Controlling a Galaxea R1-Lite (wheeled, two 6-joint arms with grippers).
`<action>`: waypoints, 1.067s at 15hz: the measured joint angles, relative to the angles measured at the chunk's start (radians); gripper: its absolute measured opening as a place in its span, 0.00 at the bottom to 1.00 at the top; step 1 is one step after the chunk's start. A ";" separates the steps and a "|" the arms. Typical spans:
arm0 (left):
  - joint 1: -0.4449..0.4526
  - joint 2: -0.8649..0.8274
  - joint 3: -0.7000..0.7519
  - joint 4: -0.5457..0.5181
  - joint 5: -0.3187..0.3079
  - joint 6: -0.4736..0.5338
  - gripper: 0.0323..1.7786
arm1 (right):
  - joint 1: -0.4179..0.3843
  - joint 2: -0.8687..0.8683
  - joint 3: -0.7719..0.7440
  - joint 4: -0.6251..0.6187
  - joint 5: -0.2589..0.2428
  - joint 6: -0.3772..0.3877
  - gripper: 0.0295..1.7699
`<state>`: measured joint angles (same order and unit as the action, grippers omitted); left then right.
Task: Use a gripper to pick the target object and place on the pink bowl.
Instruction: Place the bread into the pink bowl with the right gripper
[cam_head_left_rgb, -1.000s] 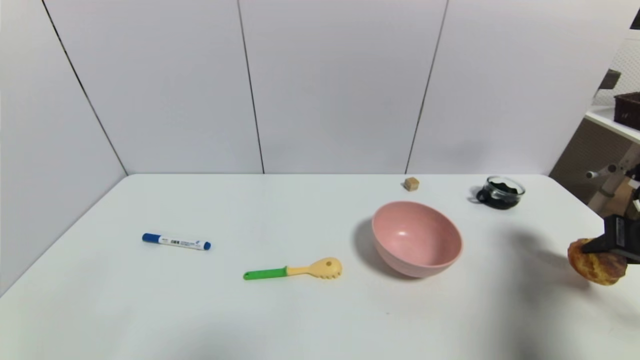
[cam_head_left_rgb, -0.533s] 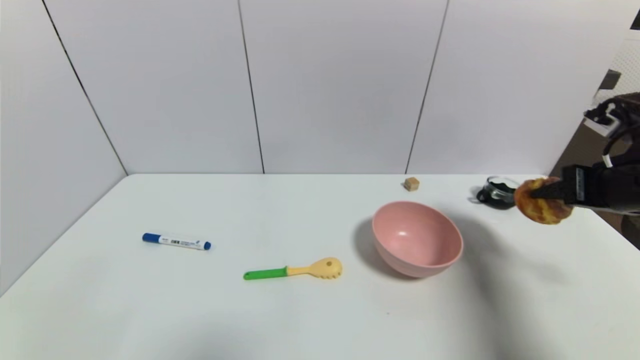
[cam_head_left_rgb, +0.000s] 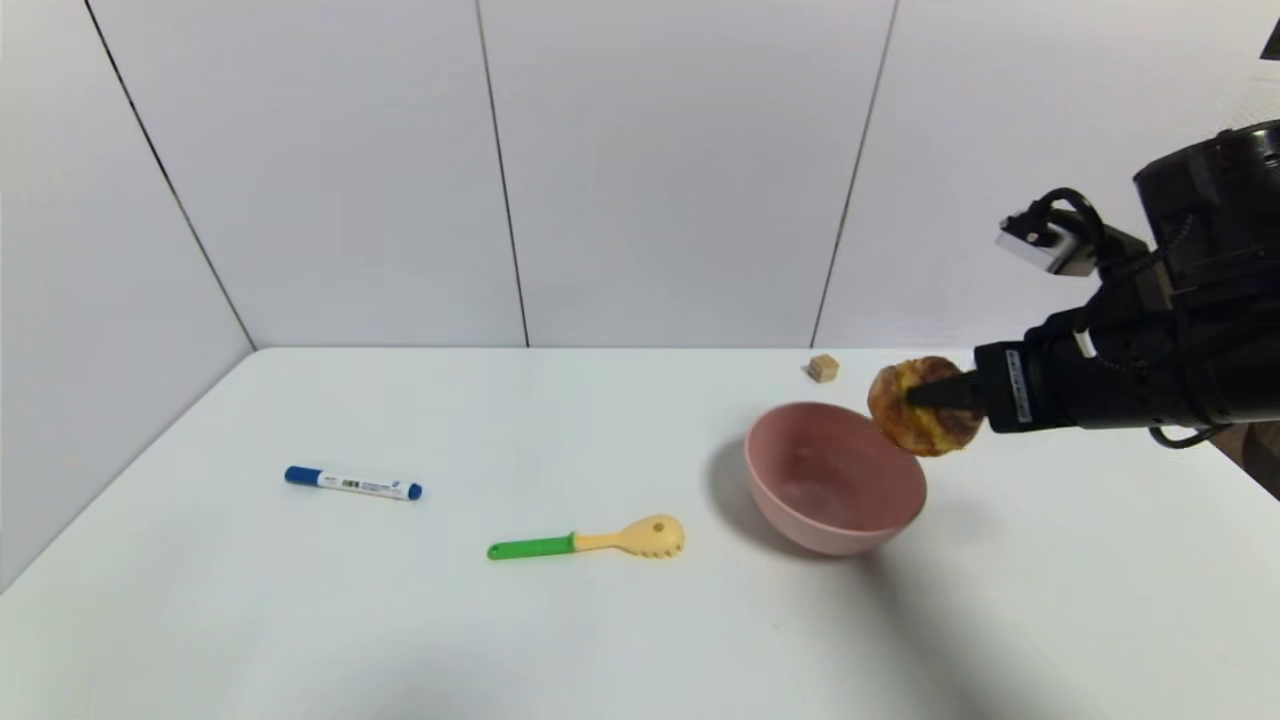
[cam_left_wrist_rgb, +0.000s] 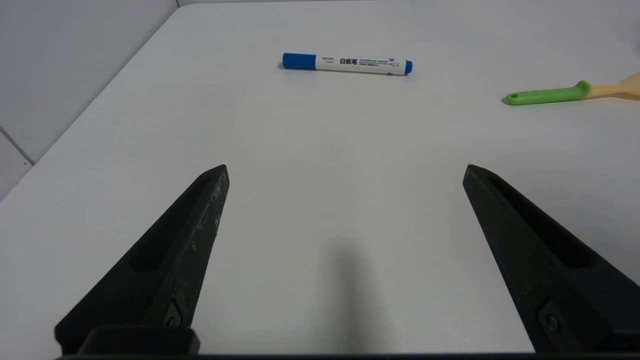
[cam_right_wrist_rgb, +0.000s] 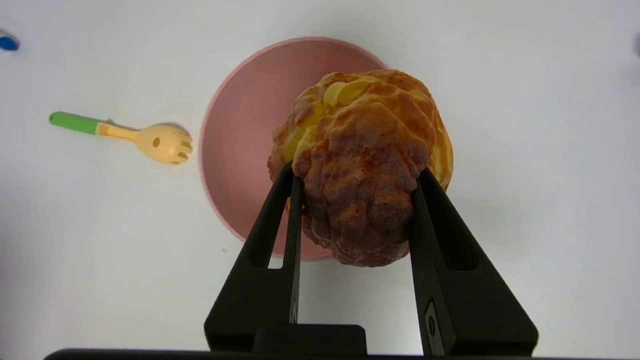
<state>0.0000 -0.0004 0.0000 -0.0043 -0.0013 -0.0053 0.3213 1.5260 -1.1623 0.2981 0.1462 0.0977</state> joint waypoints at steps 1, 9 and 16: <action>0.000 0.000 0.000 0.000 0.000 0.000 0.95 | 0.014 0.013 0.000 -0.014 0.012 -0.001 0.34; 0.000 0.000 0.000 0.000 0.000 0.000 0.95 | 0.068 0.129 -0.004 -0.081 0.021 -0.014 0.25; 0.000 0.000 0.000 0.000 0.000 0.000 0.95 | 0.065 0.166 -0.005 -0.089 0.020 -0.014 0.60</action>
<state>0.0000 -0.0004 0.0000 -0.0047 -0.0017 -0.0057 0.3862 1.6923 -1.1674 0.2096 0.1657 0.0840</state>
